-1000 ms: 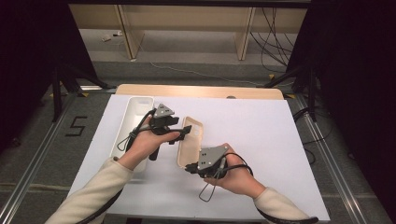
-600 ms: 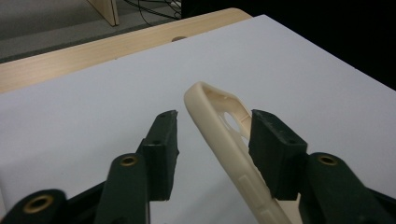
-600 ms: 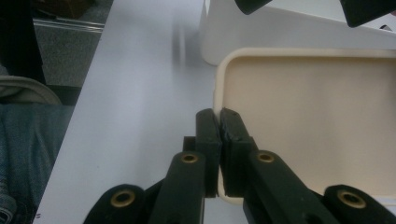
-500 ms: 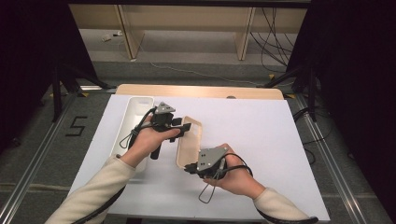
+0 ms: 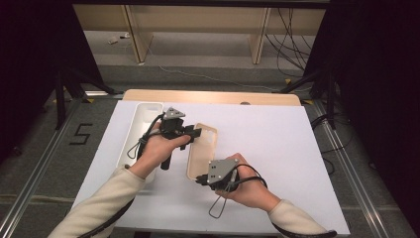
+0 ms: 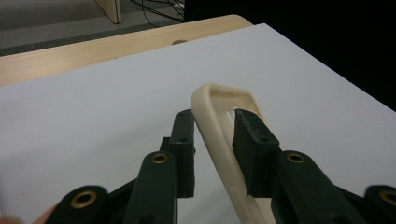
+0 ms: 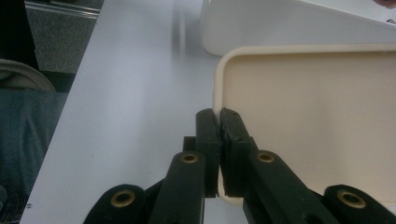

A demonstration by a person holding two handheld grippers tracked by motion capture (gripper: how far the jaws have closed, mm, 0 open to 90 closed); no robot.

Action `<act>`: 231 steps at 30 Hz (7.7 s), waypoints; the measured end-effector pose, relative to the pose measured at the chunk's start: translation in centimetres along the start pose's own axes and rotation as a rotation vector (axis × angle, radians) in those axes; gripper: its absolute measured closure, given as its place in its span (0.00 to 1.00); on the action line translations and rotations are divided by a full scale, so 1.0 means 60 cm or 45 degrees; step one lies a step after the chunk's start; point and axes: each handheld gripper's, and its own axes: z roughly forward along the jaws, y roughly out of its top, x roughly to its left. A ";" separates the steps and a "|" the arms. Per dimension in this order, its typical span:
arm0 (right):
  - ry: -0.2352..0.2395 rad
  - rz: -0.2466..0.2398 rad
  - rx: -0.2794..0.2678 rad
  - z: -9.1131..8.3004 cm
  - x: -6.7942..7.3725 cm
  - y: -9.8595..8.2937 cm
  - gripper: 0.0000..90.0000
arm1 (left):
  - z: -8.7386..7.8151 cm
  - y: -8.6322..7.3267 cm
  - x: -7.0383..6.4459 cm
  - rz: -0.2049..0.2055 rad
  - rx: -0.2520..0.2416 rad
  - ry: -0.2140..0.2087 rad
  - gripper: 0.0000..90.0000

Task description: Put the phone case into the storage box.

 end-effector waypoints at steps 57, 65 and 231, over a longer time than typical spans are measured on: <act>-0.167 0.276 -0.076 -0.009 -0.009 -0.025 0.32 | -0.035 -0.013 -0.015 0.168 -0.261 -0.056 0.91; -0.184 0.311 -0.085 -0.019 -0.007 -0.036 0.29 | -0.040 -0.015 -0.011 0.183 -0.283 -0.055 0.91; -0.442 0.563 -0.267 -0.149 0.010 -0.155 0.22 | -0.141 0.027 0.068 0.220 -0.429 0.104 0.91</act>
